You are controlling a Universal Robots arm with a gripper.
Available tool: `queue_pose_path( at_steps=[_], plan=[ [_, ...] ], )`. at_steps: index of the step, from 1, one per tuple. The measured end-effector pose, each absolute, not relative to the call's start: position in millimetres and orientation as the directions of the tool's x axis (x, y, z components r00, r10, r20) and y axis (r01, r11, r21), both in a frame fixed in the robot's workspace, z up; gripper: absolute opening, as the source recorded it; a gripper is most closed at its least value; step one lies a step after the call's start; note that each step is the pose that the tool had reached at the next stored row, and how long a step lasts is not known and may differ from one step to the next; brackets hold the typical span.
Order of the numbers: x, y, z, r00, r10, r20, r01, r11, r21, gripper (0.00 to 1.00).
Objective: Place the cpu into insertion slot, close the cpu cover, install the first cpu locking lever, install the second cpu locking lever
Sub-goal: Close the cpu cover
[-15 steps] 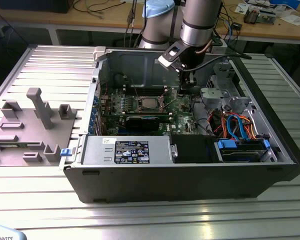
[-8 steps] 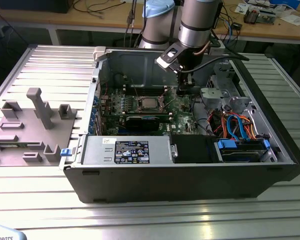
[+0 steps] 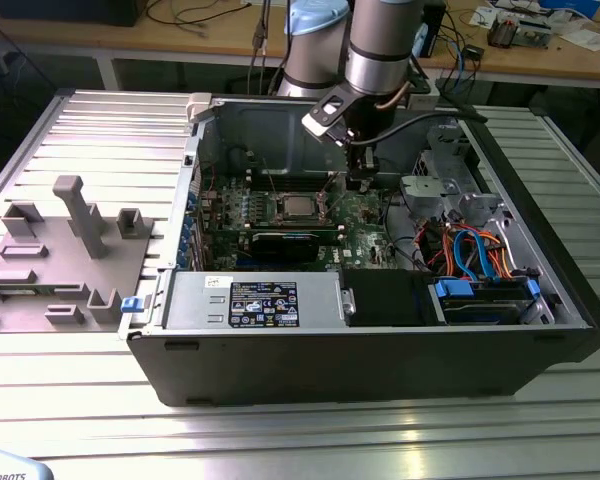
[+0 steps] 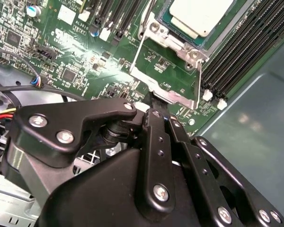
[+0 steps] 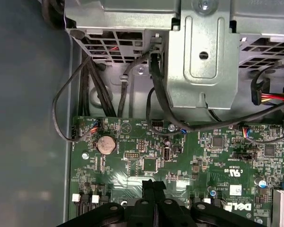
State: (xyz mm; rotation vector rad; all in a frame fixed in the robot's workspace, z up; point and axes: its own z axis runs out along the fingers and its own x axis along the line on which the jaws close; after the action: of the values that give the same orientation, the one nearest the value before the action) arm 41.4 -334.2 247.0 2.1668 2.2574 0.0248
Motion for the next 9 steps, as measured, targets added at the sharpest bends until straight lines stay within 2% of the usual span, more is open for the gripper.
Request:
queue_pose_path(
  at_steps=[9],
  plan=[
    [26,-334,247,-0.041,0.999,0.002,0.999,0.041,0.025,0.11]
  ],
)
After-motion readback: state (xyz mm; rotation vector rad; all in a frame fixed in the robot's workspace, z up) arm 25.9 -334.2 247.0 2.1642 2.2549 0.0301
